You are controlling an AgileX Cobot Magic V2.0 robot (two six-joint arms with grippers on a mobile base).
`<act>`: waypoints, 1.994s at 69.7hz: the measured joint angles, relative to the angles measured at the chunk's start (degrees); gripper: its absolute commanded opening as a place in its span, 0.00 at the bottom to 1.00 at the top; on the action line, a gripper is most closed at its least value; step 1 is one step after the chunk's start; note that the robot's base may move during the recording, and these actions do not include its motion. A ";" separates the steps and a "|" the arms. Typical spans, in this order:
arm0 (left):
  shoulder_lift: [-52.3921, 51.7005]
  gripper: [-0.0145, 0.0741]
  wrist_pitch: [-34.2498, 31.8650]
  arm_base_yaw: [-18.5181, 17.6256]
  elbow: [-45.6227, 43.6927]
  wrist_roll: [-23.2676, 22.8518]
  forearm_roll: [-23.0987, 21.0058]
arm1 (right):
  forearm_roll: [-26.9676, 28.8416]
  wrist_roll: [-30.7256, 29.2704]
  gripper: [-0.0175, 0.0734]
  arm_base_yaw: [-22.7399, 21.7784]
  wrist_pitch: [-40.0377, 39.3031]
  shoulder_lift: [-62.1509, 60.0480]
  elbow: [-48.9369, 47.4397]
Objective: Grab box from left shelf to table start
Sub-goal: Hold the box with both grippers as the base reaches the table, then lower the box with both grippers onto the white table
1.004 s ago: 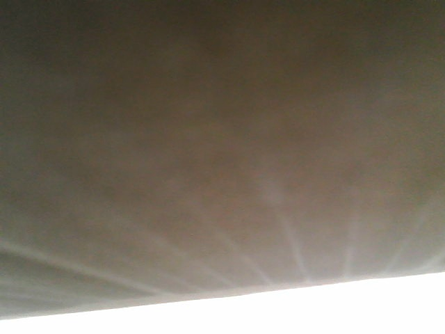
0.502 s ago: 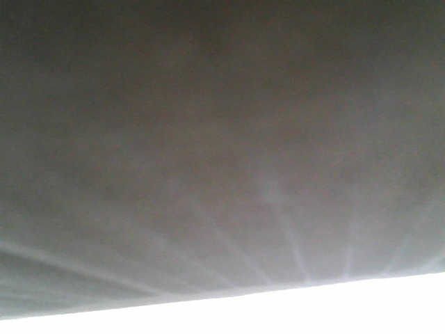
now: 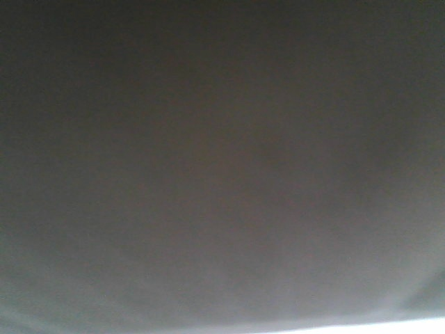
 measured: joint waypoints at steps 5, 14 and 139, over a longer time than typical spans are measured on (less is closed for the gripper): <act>4.48 0.06 2.66 0.00 -4.99 0.00 1.55 | 0.11 0.00 0.26 0.00 0.60 3.66 -1.17; 13.09 0.06 3.51 0.00 -12.35 0.12 3.91 | 0.11 0.00 0.26 0.00 0.86 11.41 -3.21; 55.23 0.69 -2.99 0.00 -20.99 1.43 2.02 | -9.24 -5.26 0.88 0.10 -2.46 49.35 -7.89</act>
